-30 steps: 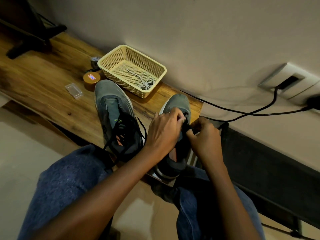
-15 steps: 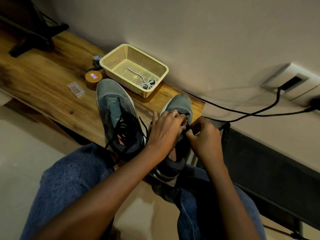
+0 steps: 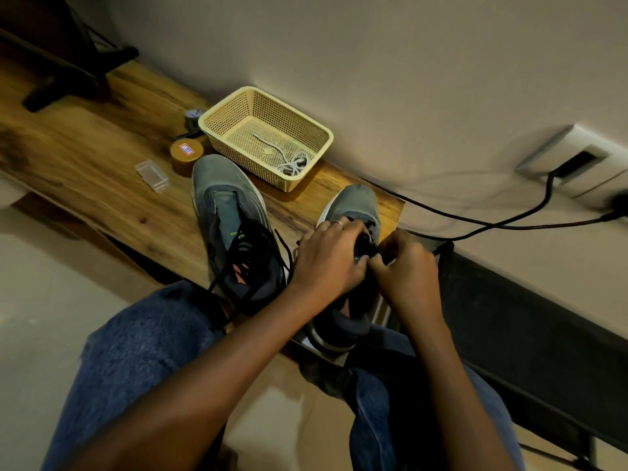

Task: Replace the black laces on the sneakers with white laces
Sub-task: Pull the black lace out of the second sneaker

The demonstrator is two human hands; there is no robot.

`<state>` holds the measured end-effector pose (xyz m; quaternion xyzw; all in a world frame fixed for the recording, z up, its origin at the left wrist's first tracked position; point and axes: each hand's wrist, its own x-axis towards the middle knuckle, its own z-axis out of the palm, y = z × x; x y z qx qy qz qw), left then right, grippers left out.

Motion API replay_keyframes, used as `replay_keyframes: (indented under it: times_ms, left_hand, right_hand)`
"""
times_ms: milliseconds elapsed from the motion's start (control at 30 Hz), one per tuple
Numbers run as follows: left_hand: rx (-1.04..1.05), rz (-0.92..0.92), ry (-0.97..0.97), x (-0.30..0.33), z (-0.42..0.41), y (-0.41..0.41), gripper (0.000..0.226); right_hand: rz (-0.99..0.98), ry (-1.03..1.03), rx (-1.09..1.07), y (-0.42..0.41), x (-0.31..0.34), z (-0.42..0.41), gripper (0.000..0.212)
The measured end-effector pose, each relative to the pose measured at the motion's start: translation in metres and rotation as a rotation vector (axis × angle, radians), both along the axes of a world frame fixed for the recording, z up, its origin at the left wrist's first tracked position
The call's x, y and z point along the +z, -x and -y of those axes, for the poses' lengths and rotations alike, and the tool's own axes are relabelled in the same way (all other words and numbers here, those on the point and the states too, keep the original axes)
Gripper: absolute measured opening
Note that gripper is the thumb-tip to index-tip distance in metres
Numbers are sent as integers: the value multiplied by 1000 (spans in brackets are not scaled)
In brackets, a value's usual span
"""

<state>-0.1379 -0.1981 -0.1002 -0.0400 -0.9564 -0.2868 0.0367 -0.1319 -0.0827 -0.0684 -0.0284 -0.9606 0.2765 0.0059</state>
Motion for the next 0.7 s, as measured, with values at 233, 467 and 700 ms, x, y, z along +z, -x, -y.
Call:
replay_keyframes:
  times_ms: [233, 467, 700]
  left_hand:
    - [1, -119, -75, -2, 0, -1, 15]
    - [54, -69, -270, 1, -2, -4, 15]
    - [4, -82, -194, 0, 0, -2, 9]
  right_hand:
    - [-12, 17, 7, 0, -1, 1, 7]
    - [-12, -15, 21, 2, -4, -1, 8]
    - [-12, -13, 25, 2, -4, -2, 8]
